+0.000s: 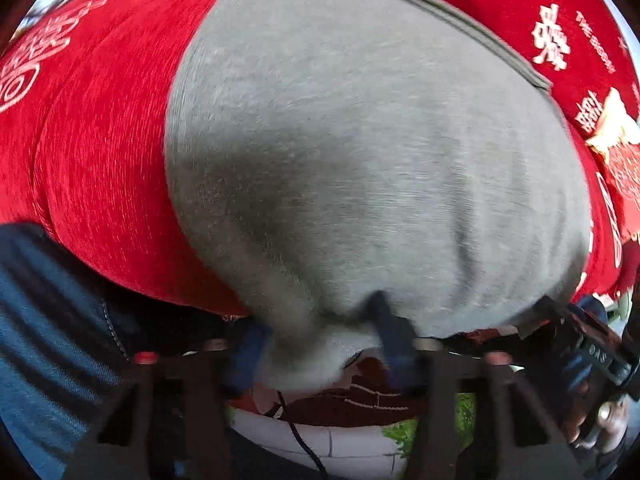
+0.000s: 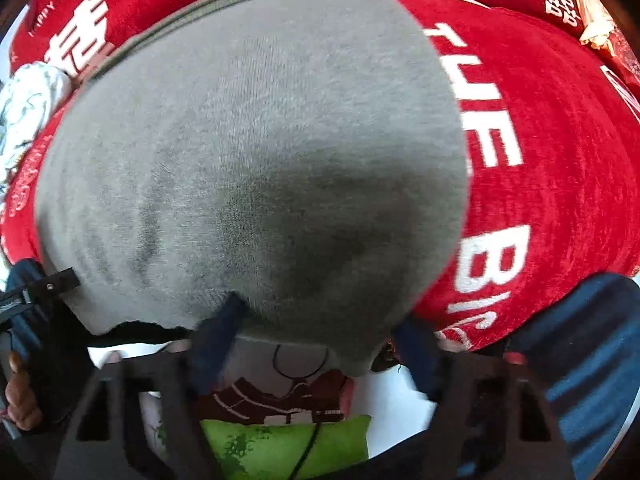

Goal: Fold small clothes
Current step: 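Lower both tools onto the sweater hem and close them on it, then lift the held hem and fold it toward the collar with both tools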

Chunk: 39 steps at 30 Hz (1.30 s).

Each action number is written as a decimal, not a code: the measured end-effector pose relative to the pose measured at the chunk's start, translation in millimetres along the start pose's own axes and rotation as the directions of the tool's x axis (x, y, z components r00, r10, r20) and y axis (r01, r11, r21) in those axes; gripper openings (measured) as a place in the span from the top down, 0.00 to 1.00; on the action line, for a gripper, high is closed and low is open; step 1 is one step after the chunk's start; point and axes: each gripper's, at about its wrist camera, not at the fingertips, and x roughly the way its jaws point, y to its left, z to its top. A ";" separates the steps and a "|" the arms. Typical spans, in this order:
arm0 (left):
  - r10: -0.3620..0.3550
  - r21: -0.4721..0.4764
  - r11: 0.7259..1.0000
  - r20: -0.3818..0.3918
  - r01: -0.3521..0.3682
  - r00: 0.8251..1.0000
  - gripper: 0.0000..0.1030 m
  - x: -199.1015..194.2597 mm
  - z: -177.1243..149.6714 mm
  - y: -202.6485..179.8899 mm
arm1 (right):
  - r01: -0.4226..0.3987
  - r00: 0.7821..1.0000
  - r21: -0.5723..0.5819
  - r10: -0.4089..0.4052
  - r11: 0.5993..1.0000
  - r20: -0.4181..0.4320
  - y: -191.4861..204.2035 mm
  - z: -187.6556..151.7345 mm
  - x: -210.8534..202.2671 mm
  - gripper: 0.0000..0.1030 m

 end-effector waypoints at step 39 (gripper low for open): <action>-0.119 -0.021 0.992 0.231 0.127 0.966 0.08 -52.3 74.1 16.6 | -0.332 0.885 0.063 0.288 0.941 0.367 -54.2 74.5 -64.0 0.26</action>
